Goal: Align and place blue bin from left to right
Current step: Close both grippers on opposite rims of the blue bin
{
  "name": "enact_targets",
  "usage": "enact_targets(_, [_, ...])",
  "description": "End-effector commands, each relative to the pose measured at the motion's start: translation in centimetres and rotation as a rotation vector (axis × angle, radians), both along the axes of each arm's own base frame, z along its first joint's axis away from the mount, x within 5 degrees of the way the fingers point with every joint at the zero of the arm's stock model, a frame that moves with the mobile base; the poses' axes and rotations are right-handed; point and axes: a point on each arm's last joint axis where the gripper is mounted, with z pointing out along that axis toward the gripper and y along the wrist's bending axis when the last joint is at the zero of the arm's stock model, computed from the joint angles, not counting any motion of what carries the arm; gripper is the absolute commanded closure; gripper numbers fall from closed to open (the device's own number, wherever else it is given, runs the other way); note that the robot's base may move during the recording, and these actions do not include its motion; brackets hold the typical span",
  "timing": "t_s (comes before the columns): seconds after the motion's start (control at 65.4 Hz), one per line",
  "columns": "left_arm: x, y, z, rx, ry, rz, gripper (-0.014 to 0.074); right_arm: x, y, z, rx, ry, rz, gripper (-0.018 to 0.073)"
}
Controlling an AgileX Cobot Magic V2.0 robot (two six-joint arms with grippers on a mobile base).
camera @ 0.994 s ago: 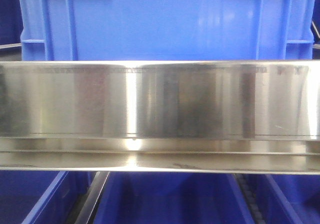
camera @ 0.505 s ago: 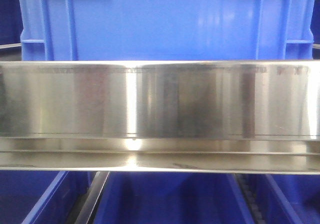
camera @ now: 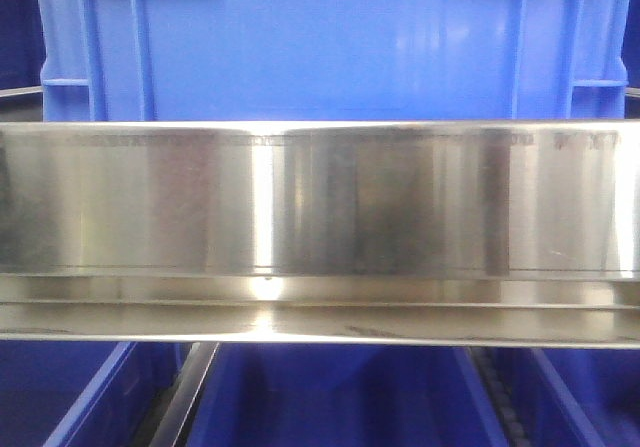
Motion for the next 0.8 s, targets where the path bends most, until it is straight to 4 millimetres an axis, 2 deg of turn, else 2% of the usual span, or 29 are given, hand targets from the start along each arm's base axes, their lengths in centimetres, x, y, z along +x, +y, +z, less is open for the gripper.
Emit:
enact_targets(0.0, [0.1, 0.2, 0.3, -0.021, -0.013, 0.011, 0.0018, 0.1, -0.2, 0.4, 0.002, -0.023, -0.01, 0.0001])
enact_targets(0.245, [0.7, -0.2, -0.8, -0.031, 0.017, 0.005, 0.0018, 0.3, -0.2, 0.1, 0.001, -0.016, -0.01, 0.0001])
enact_targets(0.55, [0.7, -0.2, -0.8, -0.031, 0.017, 0.005, 0.0018, 0.3, -0.3, 0.1, 0.0, -0.014, -0.012, 0.0001])
enact_targets(0.612, [0.7, -0.2, -0.8, -0.031, 0.017, 0.005, 0.0043, 0.3, -0.3, 0.1, 0.0, -0.014, -0.012, 0.0038])
enact_targets(0.673, [0.7, -0.2, -0.8, -0.031, 0.017, 0.005, 0.01, 0.3, -0.3, 0.1, 0.0, -0.014, -0.012, 0.0111])
enact_targets(0.78, [0.7, -0.2, -0.8, -0.031, 0.017, 0.005, 0.0295, 0.3, -0.3, 0.1, 0.0, -0.014, -0.012, 0.0325])
